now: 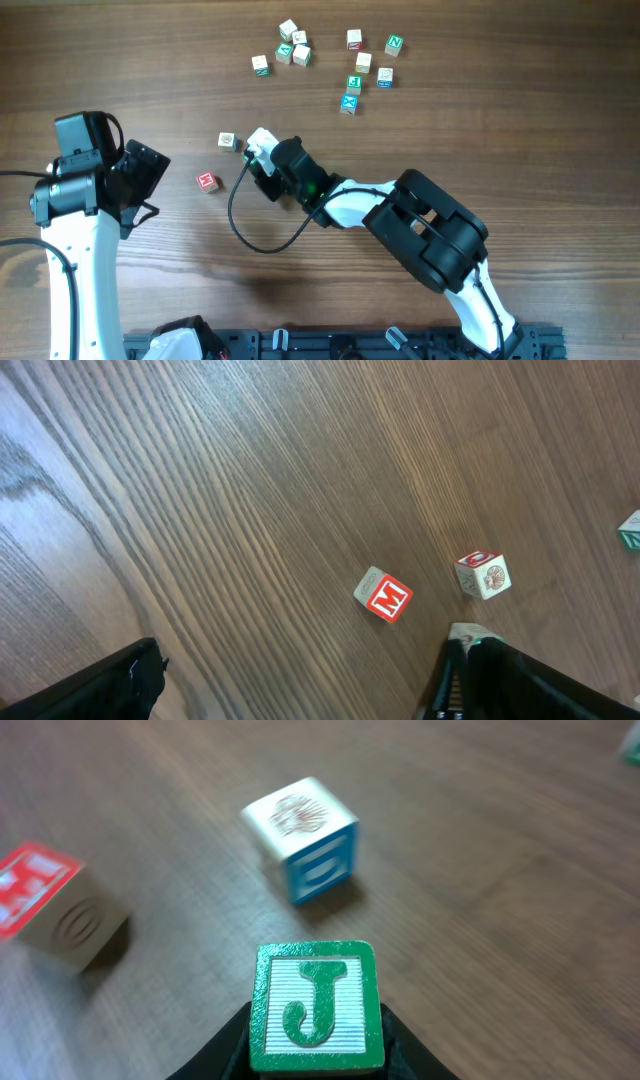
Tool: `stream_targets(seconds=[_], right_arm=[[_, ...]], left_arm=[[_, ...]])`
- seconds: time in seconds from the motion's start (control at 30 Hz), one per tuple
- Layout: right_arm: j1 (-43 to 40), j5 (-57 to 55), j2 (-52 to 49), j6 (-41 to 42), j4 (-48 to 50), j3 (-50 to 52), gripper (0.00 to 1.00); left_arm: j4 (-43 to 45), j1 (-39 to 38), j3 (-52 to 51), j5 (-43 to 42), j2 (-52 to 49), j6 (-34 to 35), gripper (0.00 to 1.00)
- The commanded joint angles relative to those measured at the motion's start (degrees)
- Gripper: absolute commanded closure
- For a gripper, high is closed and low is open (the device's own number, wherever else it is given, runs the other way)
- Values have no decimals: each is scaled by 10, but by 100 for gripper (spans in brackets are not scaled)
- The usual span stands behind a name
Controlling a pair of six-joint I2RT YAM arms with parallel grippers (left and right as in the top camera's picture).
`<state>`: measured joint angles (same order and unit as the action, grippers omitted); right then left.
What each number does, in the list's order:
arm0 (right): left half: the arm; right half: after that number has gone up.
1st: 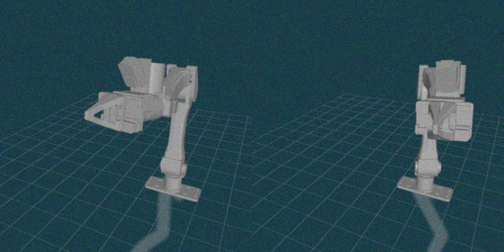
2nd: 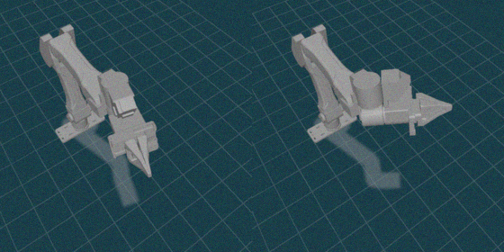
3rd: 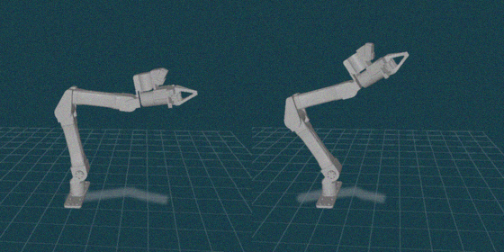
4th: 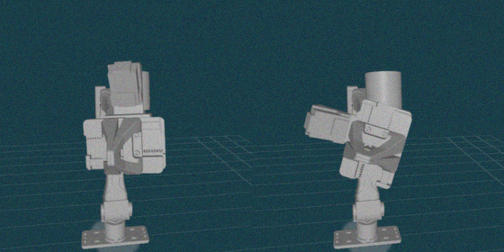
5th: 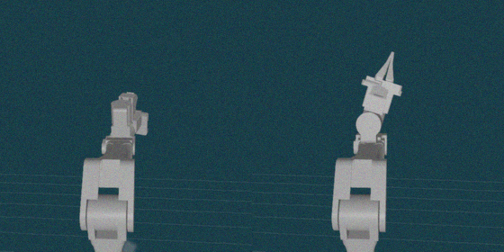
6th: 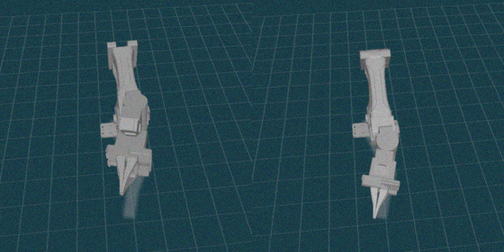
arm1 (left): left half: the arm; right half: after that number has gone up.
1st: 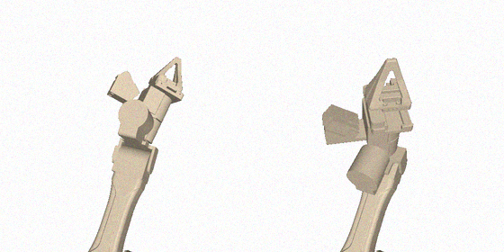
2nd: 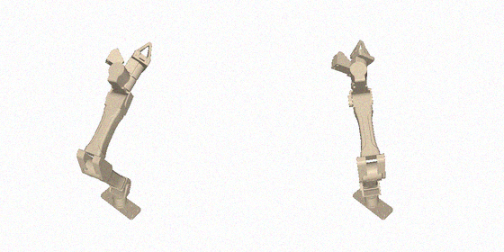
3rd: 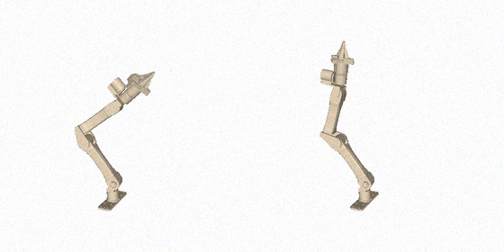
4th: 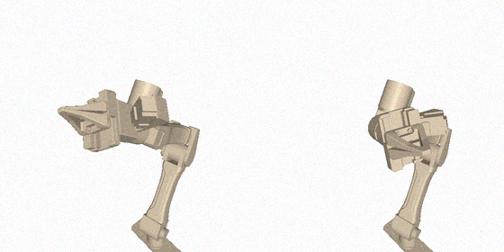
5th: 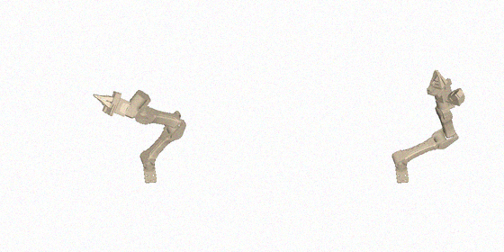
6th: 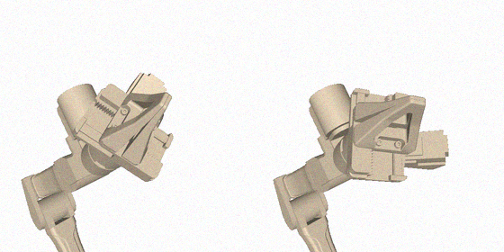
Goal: Form a circle
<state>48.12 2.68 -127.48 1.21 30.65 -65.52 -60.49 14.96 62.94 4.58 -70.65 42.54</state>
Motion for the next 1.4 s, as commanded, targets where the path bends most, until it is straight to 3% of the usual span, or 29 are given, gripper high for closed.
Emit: stream_targets(seconds=[0.0, 0.57, 0.97, 1.2, 1.27, 1.37], right_arm=[[-3, -48, -15, 50, 21, -10, 66], [18, 7, -36, 17, 34, -10, 64], [28, -110, -36, 50, 47, -10, 59], [28, -94, -36, 53, 45, -16, 58], [28, -73, -36, 52, 47, -16, 54], [28, -65, -36, 48, 46, -16, 39]], left_arm=[[5, 3, -5, -1, -4, 3, 0], [9, 3, -5, -1, -4, 4, 0], [9, 3, -5, -1, -4, 3, 0], [9, 3, -5, -1, -4, 4, 0], [9, 3, -5, -1, -4, 4, 0], [9, 3, -5, -1, -4, 4, 0]])
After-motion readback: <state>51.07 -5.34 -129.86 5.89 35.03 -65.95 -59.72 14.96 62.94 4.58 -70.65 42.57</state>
